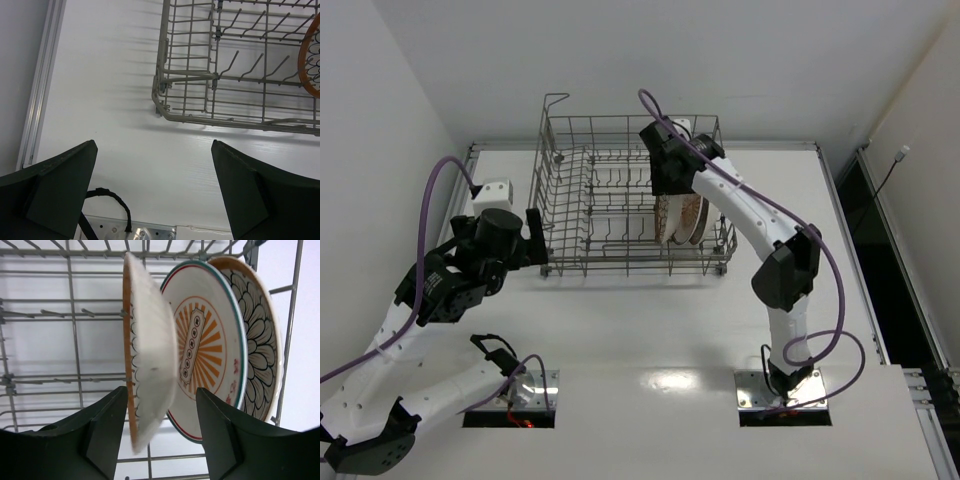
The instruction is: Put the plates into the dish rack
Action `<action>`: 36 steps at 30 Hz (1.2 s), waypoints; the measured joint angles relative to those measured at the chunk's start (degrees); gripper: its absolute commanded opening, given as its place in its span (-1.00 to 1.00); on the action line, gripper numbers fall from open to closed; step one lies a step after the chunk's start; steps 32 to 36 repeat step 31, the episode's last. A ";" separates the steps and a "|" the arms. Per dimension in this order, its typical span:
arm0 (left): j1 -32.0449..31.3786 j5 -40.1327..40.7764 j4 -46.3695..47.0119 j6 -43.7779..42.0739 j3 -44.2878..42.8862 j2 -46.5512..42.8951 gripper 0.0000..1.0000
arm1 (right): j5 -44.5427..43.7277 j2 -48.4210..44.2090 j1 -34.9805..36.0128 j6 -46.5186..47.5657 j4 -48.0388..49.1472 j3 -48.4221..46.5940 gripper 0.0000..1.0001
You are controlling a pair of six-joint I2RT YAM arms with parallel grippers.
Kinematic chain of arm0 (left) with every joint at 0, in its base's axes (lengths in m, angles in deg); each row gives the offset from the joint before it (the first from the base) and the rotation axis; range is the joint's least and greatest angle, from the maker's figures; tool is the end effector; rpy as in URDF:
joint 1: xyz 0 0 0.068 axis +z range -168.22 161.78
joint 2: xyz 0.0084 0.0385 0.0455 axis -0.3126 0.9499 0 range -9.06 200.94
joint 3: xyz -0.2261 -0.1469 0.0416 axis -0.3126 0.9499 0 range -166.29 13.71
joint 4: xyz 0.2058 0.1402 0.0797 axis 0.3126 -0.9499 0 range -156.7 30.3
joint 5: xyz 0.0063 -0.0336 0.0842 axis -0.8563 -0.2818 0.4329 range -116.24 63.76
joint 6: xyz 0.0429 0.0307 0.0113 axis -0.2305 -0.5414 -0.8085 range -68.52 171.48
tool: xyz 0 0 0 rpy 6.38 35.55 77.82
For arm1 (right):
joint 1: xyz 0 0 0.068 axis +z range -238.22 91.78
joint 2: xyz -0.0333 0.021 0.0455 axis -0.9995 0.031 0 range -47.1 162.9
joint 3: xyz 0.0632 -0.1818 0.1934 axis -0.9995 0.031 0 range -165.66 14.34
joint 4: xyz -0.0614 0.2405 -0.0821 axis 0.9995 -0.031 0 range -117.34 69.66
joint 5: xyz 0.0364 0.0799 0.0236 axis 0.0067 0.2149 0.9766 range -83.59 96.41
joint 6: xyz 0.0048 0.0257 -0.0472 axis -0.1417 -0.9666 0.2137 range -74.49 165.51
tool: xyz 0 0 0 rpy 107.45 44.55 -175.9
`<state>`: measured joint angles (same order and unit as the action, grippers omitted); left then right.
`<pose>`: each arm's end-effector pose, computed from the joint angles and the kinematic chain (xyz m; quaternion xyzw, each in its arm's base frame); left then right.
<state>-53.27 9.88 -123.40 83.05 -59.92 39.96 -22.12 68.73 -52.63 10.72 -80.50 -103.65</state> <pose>0.1139 -0.0542 0.4047 -0.1071 0.8621 0.0095 0.4953 0.3622 0.2384 0.3310 0.0614 0.9321 -0.0396 0.3548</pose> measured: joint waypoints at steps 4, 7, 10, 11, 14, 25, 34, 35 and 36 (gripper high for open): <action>0.00 -0.15 0.09 0.00 0.00 0.00 1.00 | 0.66 0.00 -0.55 -0.04 0.09 -1.07 0.15; 0.00 -0.17 0.13 0.02 0.00 0.00 1.00 | -0.07 -0.39 -0.52 -0.33 0.46 0.02 0.21; 0.00 -0.20 0.13 0.02 0.00 0.00 1.00 | -0.17 -3.87 -0.61 0.04 1.62 4.22 0.45; 0.00 -0.20 0.17 0.02 0.00 0.00 1.00 | -0.13 -5.53 -0.66 0.44 1.68 5.33 0.73; 0.00 -0.15 0.74 0.02 0.00 -0.04 1.00 | 0.98 -12.02 -1.03 3.37 2.99 8.26 1.00; 0.00 3.04 9.94 -1.09 2.73 -1.29 1.00 | 6.21 -38.84 -2.51 13.68 5.73 19.34 1.00; 0.00 5.27 14.12 -0.96 8.96 1.05 1.00 | -3.32 -48.48 -2.97 17.40 3.98 24.59 1.00; 0.00 5.27 14.12 -0.96 8.96 1.05 1.00 | -3.32 -48.48 -2.97 17.40 3.98 24.59 1.00; 0.00 5.27 14.12 -0.96 8.96 1.05 1.00 | -3.32 -48.48 -2.97 17.40 3.98 24.59 1.00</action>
